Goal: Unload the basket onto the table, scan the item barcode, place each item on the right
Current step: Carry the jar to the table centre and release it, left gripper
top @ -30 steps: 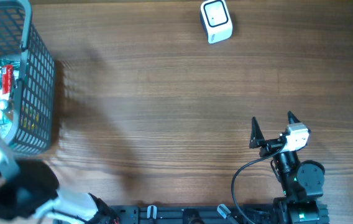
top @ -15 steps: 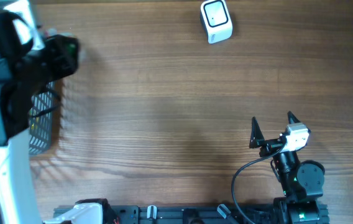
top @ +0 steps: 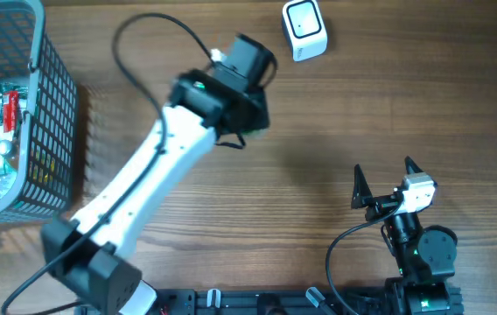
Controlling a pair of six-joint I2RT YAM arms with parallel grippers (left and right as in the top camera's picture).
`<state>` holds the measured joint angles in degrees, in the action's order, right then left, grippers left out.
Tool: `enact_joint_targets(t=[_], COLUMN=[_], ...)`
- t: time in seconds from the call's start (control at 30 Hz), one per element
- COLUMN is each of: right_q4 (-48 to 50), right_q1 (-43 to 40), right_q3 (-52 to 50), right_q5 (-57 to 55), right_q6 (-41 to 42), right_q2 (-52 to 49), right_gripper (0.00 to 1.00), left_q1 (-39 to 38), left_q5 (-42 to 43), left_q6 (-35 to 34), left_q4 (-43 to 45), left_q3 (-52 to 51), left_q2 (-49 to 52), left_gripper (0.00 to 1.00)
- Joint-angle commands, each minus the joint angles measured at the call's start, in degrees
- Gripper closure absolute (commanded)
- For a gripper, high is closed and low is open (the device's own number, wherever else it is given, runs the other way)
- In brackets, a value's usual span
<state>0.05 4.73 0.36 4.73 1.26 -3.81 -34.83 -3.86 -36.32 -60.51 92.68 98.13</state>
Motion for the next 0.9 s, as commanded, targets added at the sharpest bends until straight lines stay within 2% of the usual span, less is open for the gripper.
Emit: enact_joint_targets(t=[0.0, 0.1, 0.37, 0.7, 0.8, 0.83, 0.87], right_q4=[0.22, 0.22, 0.22, 0.22, 0.22, 0.22, 0.22], right_q1=[0.17, 0.17, 0.17, 0.17, 0.17, 0.17, 0.17], right_q3=[-0.07, -0.07, -0.07, -0.07, -0.07, -0.07, -0.07], right_q5=[0.59, 0.61, 0.59, 0.61, 0.61, 0.61, 0.61], right_q6=[0.66, 0.63, 0.66, 0.63, 0.63, 0.66, 0.63], right_q2=[0.2, 0.22, 0.22, 0.22, 0.22, 0.22, 0.2], right_gripper=[0.01, 0.0, 0.0, 0.0, 0.0, 0.0, 0.0], left_q1=[-3.26, -6.67, -16.48, -16.92, -17.05, -17.05, -17.14], left_q5=[-2.45, -2.45, -5.27, -5.31, -5.49, -5.42, -5.16], left_q6=[-6.75, -7.5, -7.48, -7.87, -7.85, -7.85, -7.85], left_q4=[8.55, 14.75, 21.53, 26.03, 26.01, 26.05, 26.03], left_q3=[-7.69, -10.62, -10.62, -10.62, -10.62, -10.62, -10.62], left_q2=[2.4, 5.86, 13.18, 16.44, 16.46, 16.46, 16.46], left_gripper=[0.73, 0.73, 0.73, 0.65, 0.51, 0.41, 0.21])
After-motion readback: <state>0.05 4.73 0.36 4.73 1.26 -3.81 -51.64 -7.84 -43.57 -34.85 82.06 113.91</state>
